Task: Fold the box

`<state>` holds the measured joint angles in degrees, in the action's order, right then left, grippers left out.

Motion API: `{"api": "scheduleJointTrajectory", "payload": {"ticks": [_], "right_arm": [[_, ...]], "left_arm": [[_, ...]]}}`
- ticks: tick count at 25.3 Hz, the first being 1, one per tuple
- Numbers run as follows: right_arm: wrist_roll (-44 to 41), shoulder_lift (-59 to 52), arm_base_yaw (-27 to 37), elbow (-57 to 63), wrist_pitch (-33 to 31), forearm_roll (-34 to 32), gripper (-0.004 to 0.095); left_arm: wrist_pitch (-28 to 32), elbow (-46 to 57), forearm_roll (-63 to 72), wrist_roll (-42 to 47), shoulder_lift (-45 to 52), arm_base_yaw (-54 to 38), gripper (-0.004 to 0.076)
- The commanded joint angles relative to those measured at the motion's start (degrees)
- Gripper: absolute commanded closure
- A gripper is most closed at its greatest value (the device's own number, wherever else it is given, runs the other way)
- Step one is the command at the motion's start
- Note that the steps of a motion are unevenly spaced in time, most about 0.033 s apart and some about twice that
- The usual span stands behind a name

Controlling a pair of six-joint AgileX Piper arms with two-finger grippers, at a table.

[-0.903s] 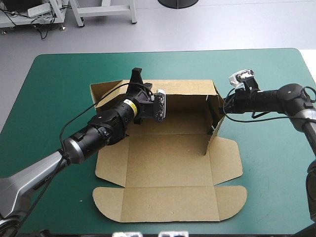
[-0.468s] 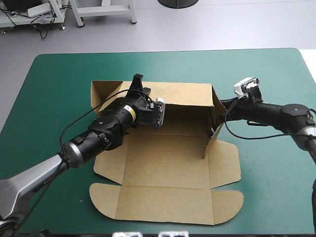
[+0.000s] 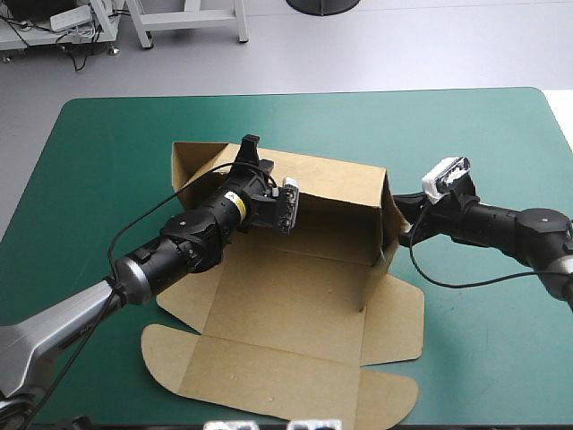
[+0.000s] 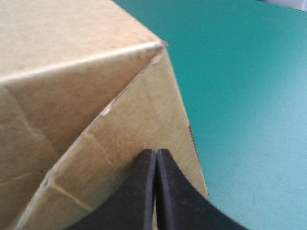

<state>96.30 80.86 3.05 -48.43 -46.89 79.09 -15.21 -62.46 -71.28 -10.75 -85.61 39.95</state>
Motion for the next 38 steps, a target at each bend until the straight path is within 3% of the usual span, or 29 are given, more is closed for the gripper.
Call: {"api": "scheduleJointTrajectory", "payload": {"ticks": [1, 12, 24, 29, 33, 38], "right_arm": [[-0.48, -3.39, -0.43, -0.82, -8.01, -1.52, 0.0928], [-1.93, -4.20, -0.43, -0.39, -12.56, -3.22, 0.0927], [6.92, -14.73, -0.43, 10.04, 1.92, 3.90, 0.0928], [6.91, -15.38, -0.54, 11.40, 1.36, 4.55, 0.0926], [7.18, -15.38, -0.54, 11.40, 1.47, 4.55, 0.0927], [8.59, -15.38, -0.54, 11.40, 1.47, 6.05, 0.0922]], "left_arm": [[0.41, -1.16, 0.05, 0.96, 1.69, 0.10, 0.0733], [-1.36, -1.16, 0.25, 4.99, 1.69, 0.10, 0.0733], [-3.61, -1.16, -0.23, 8.05, 0.72, 0.10, 0.0733], [-4.22, -1.16, -0.89, 9.30, -2.25, 1.98, 0.0733], [-4.58, -3.11, -5.34, 16.67, -3.54, 3.05, 0.0733], [-4.47, -5.79, -7.68, 16.60, -3.77, 3.05, 0.0732]]}}
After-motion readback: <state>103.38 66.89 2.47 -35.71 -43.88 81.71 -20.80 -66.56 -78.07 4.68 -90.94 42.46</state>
